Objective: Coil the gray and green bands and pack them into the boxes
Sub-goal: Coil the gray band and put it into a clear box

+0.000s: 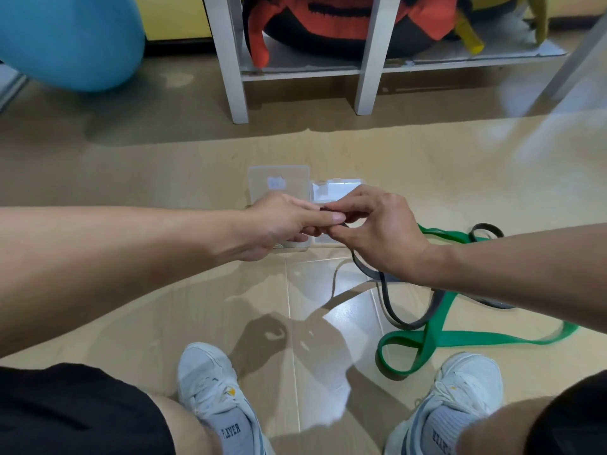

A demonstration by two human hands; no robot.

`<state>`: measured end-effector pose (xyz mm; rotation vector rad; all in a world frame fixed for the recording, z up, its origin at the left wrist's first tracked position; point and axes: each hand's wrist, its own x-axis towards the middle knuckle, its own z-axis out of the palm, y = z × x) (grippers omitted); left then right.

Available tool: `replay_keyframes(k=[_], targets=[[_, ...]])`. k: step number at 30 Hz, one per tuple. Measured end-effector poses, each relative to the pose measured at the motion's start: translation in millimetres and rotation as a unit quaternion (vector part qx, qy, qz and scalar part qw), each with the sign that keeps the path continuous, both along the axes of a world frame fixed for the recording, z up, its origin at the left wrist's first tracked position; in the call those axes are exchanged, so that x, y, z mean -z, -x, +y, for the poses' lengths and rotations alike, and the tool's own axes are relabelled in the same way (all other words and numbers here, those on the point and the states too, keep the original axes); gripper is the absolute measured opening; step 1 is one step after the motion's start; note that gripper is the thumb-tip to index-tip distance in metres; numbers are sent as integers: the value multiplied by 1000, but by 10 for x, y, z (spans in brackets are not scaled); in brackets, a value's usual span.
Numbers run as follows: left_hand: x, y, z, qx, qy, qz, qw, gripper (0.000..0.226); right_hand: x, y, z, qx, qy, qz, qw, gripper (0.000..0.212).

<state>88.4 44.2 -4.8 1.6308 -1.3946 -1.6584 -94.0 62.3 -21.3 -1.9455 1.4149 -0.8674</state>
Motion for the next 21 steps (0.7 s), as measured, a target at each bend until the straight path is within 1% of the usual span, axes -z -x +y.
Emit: replay_keyframes(k=[3, 6, 9, 14, 16, 18, 21], targets=[[25, 13, 13, -3, 19, -19, 1000, 18, -1, -8, 13, -6, 10, 10, 1000, 25], [30, 50, 17, -13, 6, -14, 1000, 15, 7, 4, 7, -22, 28, 18, 999, 29], [34, 63, 16, -15, -4, -15, 1000, 12, 24, 2, 22, -32, 20, 13, 999, 31], [52, 32, 30, -16, -26, -9, 999, 27, 39, -4, 23, -34, -14, 3, 999, 45], [48, 17, 25, -19, -40, 6, 999, 26, 21, -9, 24, -41, -9, -11, 999, 41], [42, -3, 19, -32, -58, 27, 997, 19, -22, -14, 5, -48, 0, -19, 999, 35], [42, -15, 19, -26, -85, 50, 995, 14, -87, -8, -57, -88, 31, 21, 995, 39]])
